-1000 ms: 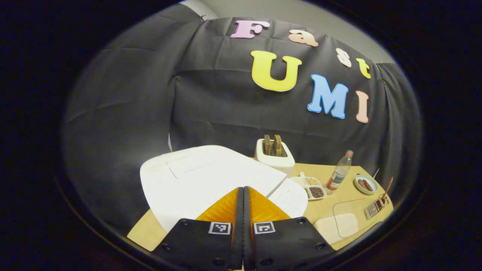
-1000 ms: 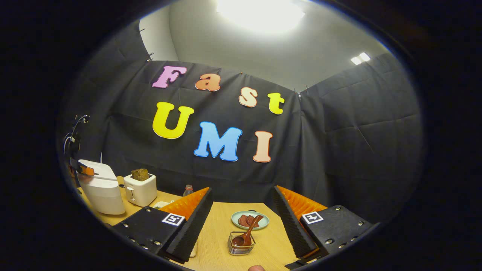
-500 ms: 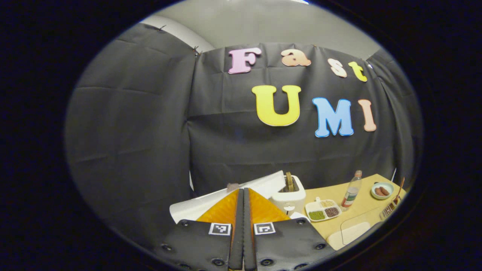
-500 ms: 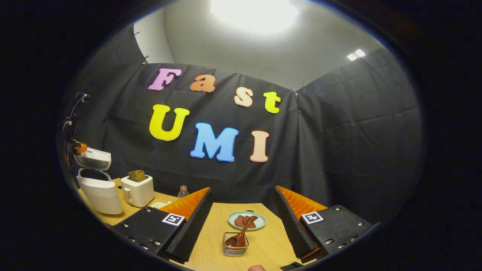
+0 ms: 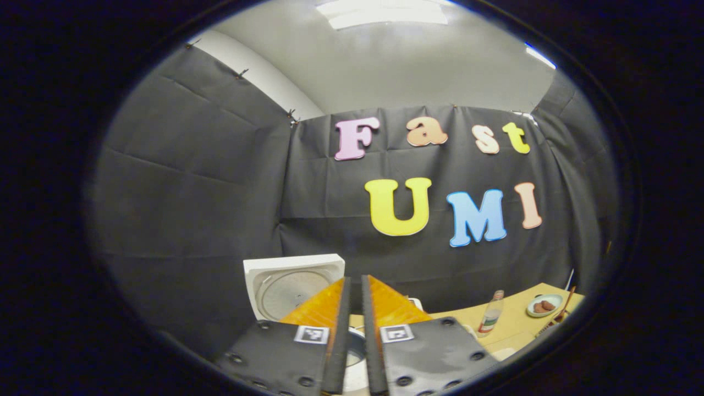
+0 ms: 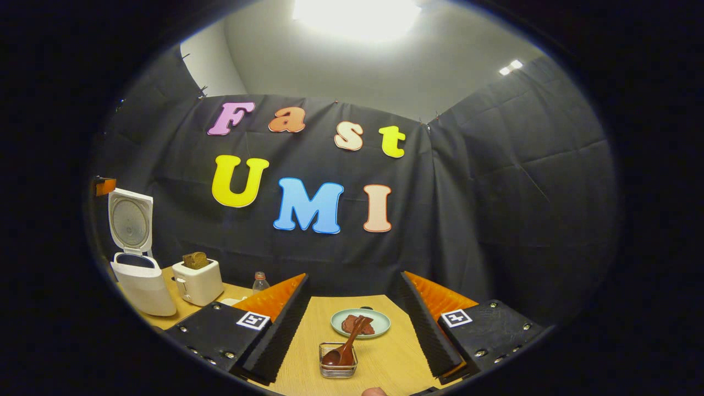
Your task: Close the left gripper, press the button to open the rice cooker; take a wooden spoon from the chopstick holder with the right hand, scoop a spoonful of rice and pour it into the rice cooker, then put the wooden spoon back into the chopstick holder.
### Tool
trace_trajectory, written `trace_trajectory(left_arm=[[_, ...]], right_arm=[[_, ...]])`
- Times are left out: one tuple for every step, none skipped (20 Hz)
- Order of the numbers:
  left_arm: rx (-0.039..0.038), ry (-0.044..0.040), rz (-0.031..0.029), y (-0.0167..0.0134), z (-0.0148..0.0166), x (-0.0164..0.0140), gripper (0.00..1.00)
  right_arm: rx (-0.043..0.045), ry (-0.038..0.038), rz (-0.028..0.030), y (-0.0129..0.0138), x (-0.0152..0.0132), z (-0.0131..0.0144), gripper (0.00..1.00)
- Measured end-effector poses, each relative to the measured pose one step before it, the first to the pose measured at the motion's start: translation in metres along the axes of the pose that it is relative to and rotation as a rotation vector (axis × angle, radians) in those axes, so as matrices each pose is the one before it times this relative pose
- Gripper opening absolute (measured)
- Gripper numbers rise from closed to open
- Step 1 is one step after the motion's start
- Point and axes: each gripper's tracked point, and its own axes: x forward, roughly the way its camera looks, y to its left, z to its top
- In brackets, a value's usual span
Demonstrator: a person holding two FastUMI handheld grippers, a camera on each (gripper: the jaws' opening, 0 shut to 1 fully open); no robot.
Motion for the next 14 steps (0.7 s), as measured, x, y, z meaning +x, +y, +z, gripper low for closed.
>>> trace_trajectory(left_arm=[[0.00138,-0.00366,-0.01131,-0.00904,0.00437,-0.00672,0.52],[0.00513,-0.00609,-0.00496,-0.00580,0.00203,-0.00376,0.74],[0.01062,-0.00562,-0.00126,-0.00734,0.00345,-0.00298,0.95],[0.00833,-0.00636,-0.00500,-0.00807,0.00237,-0.00311,0.94],[0.00539,-0.00200,-0.00892,-0.00823,0.00217,-0.00451,0.99],[0.00150,-0.00093,-0.00898,-0.00816,-0.00017,-0.00484,0.99],[-0.00232,-0.00013,-0.00910,-0.00646,0.00062,-0.00547,0.99],[-0.00563,0.00103,-0.00684,-0.00539,-0.00073,-0.00493,0.99],[-0.00762,-0.00034,-0.00764,-0.00521,0.00145,-0.00374,0.99],[-0.00455,0.00150,-0.00446,-0.00450,-0.00037,-0.00280,0.99],[-0.00327,0.00297,0.00433,-0.00175,-0.00027,-0.00290,0.99],[-0.00173,0.00415,0.00120,-0.00139,-0.00114,-0.00264,0.99],[0.00274,0.00479,0.00646,-0.00069,0.00085,-0.00249,0.99],[0.00554,0.00419,0.00615,0.00064,-0.00059,-0.00258,0.99]], right_arm=[[0.00597,0.00845,0.00152,-0.00202,0.00587,-0.00447,0.97],[0.00882,0.01253,0.00733,-0.00150,0.00522,-0.00431,0.97],[0.01092,0.01237,0.00530,-0.00085,0.00507,-0.00527,0.98],[0.00999,0.01331,0.00469,-0.00188,0.00600,-0.00414,0.97],[0.00963,0.01419,-0.00015,-0.00259,0.00679,-0.00494,0.97],[0.01108,0.01455,-0.00027,-0.00249,0.00612,-0.00543,0.98],[0.01199,0.01759,0.00355,-0.00124,0.00641,-0.00524,0.98],[0.01122,0.01505,0.00132,-0.00128,0.00856,-0.00339,0.97],[0.00922,0.01448,0.00031,-0.00180,0.00816,-0.00564,0.97],[0.00645,0.01149,-0.00142,-0.00302,0.00735,-0.00509,0.97],[0.00136,0.01133,-0.00377,-0.00324,0.00664,-0.00504,0.97],[-0.00430,0.01613,-0.00413,-0.00320,0.00702,-0.00549,0.97],[-0.00452,0.01720,0.00221,-0.00057,0.00765,-0.00682,0.97],[-0.00307,0.01900,0.00695,-0.00045,0.00601,-0.00648,0.97]])
